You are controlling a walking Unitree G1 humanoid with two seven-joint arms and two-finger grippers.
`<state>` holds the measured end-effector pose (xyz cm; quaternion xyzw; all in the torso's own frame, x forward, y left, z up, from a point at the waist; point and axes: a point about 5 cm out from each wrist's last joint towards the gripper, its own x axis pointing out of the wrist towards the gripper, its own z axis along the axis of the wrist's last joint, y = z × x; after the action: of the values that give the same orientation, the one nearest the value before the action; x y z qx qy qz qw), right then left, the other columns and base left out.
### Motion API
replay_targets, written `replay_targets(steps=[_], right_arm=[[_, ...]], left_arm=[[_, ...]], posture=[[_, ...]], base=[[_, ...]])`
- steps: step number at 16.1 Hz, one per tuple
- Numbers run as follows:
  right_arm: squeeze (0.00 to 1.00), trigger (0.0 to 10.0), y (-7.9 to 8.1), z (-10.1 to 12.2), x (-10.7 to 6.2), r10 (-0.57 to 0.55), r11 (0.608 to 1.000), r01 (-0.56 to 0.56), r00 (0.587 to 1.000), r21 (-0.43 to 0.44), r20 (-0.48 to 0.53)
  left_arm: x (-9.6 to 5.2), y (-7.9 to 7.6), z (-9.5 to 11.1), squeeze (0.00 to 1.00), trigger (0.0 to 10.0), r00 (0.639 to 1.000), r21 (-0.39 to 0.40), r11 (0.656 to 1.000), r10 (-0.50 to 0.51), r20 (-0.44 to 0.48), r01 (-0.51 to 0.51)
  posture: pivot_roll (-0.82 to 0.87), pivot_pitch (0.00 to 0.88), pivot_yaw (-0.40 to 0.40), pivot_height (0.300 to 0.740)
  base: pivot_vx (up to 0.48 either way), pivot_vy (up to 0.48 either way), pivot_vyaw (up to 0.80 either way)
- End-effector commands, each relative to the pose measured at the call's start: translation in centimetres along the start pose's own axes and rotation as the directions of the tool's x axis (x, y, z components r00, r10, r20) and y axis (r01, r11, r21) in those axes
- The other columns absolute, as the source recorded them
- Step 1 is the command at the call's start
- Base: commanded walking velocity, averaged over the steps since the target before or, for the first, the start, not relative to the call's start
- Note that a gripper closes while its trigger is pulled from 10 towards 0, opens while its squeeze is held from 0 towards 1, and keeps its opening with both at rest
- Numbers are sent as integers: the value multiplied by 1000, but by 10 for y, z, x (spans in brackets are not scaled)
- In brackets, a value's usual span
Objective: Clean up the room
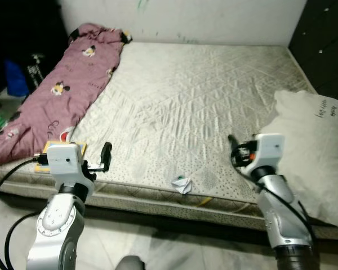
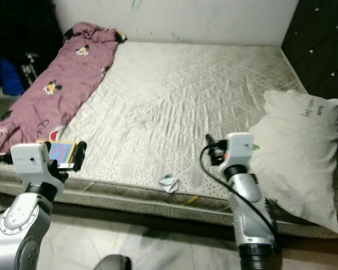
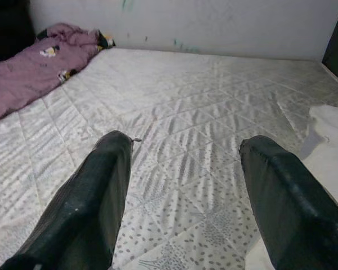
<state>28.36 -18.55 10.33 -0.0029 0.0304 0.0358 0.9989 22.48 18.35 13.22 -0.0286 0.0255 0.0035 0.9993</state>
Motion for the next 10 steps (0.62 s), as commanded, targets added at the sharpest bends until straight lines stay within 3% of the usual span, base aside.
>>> replay_targets(steps=[1,3,9,10], right_arm=[[0,10000,7,3,3,17,1000,-17,1000,12,14],[0,10000,8,3,2,20,1000,-20,1000,10,12],[0,10000,7,1,2,20,999,-20,1000,25,3],[0,10000,7,1,3,20,999,-20,1000,30,4]], left_arm=[[-1,1,1,0,10000,1000,-3,1000,-19,5,19],[-2,-2,1,0,10000,999,-26,999,-45,10,45],[-2,-5,1,0,10000,998,-26,997,-66,13,66],[-2,-5,1,0,10000,997,-26,997,-69,15,70]], posture=[[109,39,-25,740],[111,39,-28,740],[112,40,-29,740],[113,39,-30,740]], base=[[0,0,0],[0,0,0],[291,0,0],[349,0,-606]])
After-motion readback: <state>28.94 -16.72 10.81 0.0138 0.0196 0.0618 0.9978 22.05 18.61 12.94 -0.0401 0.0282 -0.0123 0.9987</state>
